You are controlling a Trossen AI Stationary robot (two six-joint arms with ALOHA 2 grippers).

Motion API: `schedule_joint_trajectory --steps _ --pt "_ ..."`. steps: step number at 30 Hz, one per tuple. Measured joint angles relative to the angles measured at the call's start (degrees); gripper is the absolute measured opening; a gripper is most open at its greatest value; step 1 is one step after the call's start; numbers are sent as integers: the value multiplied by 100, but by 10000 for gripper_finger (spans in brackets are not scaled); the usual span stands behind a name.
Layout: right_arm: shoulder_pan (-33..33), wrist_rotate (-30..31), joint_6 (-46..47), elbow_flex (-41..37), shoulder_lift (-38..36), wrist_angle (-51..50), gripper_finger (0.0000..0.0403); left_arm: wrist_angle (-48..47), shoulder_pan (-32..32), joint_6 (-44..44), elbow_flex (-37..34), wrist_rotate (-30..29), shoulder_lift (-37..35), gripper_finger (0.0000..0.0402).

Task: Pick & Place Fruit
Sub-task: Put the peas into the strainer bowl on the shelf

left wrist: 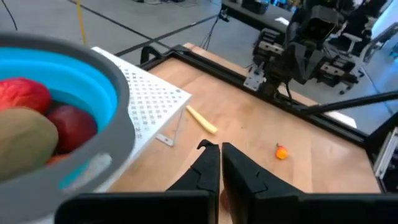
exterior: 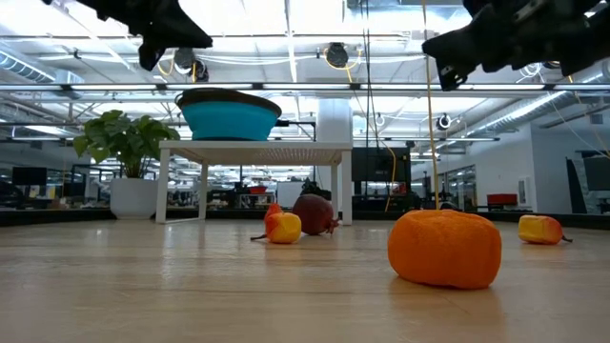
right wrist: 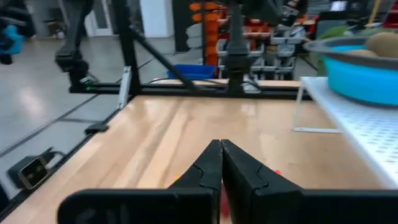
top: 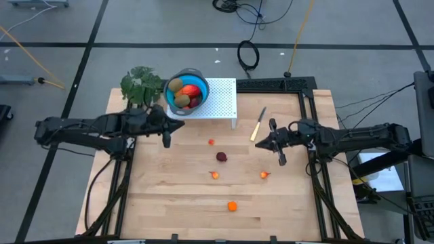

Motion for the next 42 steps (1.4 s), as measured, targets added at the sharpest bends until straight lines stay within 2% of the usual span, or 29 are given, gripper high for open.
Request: schedule_joint_trajectory --steps 6,10,12,18,22,29,34,42 --pt "521 14 -260 0 3 -38 0 159 -401 -1 -372 -176 -167 2" --pt "832 25 -302 9 1 -217 0 481 -527 -74 -711 -175 -246 10" --pt "993 55 -254 118 5 -656 0 723 -550 -110 -917 -156 -305 11" --pt "1537 745 -343 821 27 -2513 0 1355 -569 -38 -1596 -147 -663 6" --pt "1805 804 -316 1262 185 -3310 0 1689 -567 -68 -2006 5 -1064 13" --pt "2184 795 -156 2091 1075 -4629 0 1742 -567 52 -2505 13 -1788 2" --pt "2394 776 -196 2603 1902 -5474 0 1592 -566 210 -2650 14 -2080 15" --pt "2535 777 -163 2694 2672 -5655 18 1594 -562 322 -2662 18 -2133 2"
